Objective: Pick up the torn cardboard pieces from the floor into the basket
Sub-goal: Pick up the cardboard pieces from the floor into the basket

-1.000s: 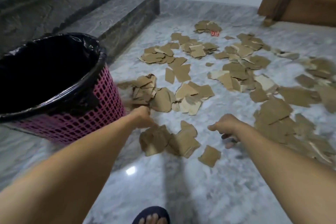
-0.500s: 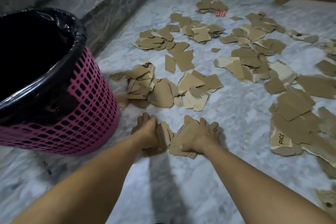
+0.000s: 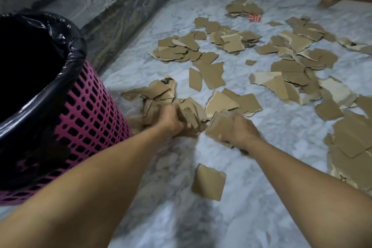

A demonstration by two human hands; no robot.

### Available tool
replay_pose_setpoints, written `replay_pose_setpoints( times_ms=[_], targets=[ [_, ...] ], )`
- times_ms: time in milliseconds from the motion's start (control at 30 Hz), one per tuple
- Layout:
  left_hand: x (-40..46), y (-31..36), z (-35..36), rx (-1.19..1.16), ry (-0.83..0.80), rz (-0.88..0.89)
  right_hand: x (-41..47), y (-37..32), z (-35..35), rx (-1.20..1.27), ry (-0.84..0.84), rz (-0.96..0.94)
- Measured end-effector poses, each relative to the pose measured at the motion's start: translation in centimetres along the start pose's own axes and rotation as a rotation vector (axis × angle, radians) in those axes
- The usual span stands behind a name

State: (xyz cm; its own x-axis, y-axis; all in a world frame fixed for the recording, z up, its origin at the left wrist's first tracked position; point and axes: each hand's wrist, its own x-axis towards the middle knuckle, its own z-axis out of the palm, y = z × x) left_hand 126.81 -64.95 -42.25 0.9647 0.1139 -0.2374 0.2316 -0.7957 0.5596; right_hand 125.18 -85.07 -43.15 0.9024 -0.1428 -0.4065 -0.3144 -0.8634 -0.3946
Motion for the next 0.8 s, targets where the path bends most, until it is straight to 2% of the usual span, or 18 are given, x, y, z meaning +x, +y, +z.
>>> replay_pose_setpoints(
  times_ms=[133,200,267,333,367,433,533,667,800],
  targets=[
    [2.8,-0.4,-1.0,0.136,0.196,-0.084,3.2,0.2,-1.4,-0.086,0.015,0.055],
    [4.0,-1.5,-1.2,0.129,0.284,-0.185,4.4,0.3,-2.1,-0.038,0.044,0.112],
    [4.8,-2.6,-1.4,0.042,0.277,-0.420,5.3,0.4,-2.8,0.097,0.066,0.193],
    [5.2,-3.5,-1.4,-0.161,0.191,-0.658,6.2,0.4,-3.3,0.204,0.045,0.268],
    [5.5,-3.9,-1.1,-0.244,0.130,-0.709,6.4,0.2,-3.4,0.198,0.031,0.279],
    [6.1,-4.4,-0.6,-0.326,0.022,-0.691,7.0,-0.3,-3.3,0.095,-0.018,0.236],
    [6.3,-3.4,-0.3,-0.294,-0.075,-0.599,7.1,-1.2,-2.2,-0.036,-0.102,0.101],
    [5.3,-1.4,0.9,-0.215,-0.057,-0.524,6.2,-1.4,-1.2,0.023,-0.088,0.043],
    [4.3,-0.9,1.5,-0.287,0.027,-0.520,5.5,-1.1,-1.5,0.157,-0.078,0.074]
  ],
)
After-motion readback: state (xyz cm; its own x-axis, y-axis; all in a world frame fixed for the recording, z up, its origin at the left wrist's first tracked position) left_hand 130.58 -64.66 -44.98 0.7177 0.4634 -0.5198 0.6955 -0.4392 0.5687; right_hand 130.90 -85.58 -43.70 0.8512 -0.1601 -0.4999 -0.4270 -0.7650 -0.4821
